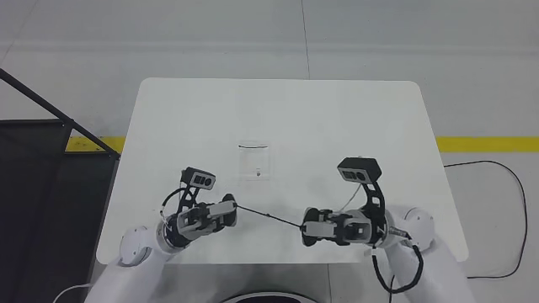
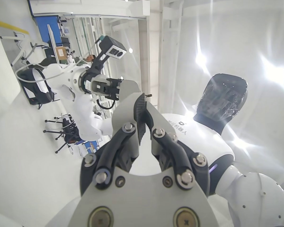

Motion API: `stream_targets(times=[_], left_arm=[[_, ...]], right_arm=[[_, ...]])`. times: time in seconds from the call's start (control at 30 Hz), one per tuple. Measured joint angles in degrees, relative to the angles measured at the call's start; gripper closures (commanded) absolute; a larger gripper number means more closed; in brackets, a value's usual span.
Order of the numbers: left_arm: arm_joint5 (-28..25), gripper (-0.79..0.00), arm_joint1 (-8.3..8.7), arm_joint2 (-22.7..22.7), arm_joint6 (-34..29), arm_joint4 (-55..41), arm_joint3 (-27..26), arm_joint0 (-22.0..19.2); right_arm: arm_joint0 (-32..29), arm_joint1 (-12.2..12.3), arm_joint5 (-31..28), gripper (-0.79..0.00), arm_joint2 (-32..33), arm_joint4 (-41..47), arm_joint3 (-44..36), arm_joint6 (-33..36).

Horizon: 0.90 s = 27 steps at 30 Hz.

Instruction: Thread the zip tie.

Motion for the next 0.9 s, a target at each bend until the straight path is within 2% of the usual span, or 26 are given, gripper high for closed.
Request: stream_targets(times=[0.13,0.23,0.4,0.53,0.67,0.77,0.9], left_arm=[[-2.16,-0.785,-0.19,-0.06,2.86,1.57,-1.33,0.71],[-5.37,-0.785,-0.39,-0.85,7.24,2.76,-3.05,2.07],[-13.05,-0.785,-0.87,-3.81,18.66,4.95,-5.47,5.10],[-18.83,-0.785,-1.27,-6.19,27.88,12.26,-6.03,7.16],[-20.80,-0.785,-1.62,-7.52,35.01,18.47,-6.65,8.81],[-20.87,-0.785,-1.81,-7.75,38.16,21.03,-7.38,9.80],[-20.42,-0.785,-1.76,-8.43,38.19,19.79,-7.83,10.39]], right_arm=[[0.49,0.14,1.60,0.000,-0.16,-6.27,-1.75,-1.61],[-0.05,0.30,2.03,0.000,0.69,-15.36,-6.43,-6.47],[-3.19,0.66,5.49,0.000,3.16,-34.96,-17.98,-16.83],[-5.71,0.78,9.81,0.000,3.68,-50.50,-25.19,-23.77],[-7.63,0.69,15.51,0.000,1.27,-68.54,-28.95,-29.60],[-7.96,0.48,19.94,0.000,-1.02,-77.88,-28.99,-32.32],[-7.95,0.47,20.03,0.000,-1.05,-78.43,-28.90,-32.34]])
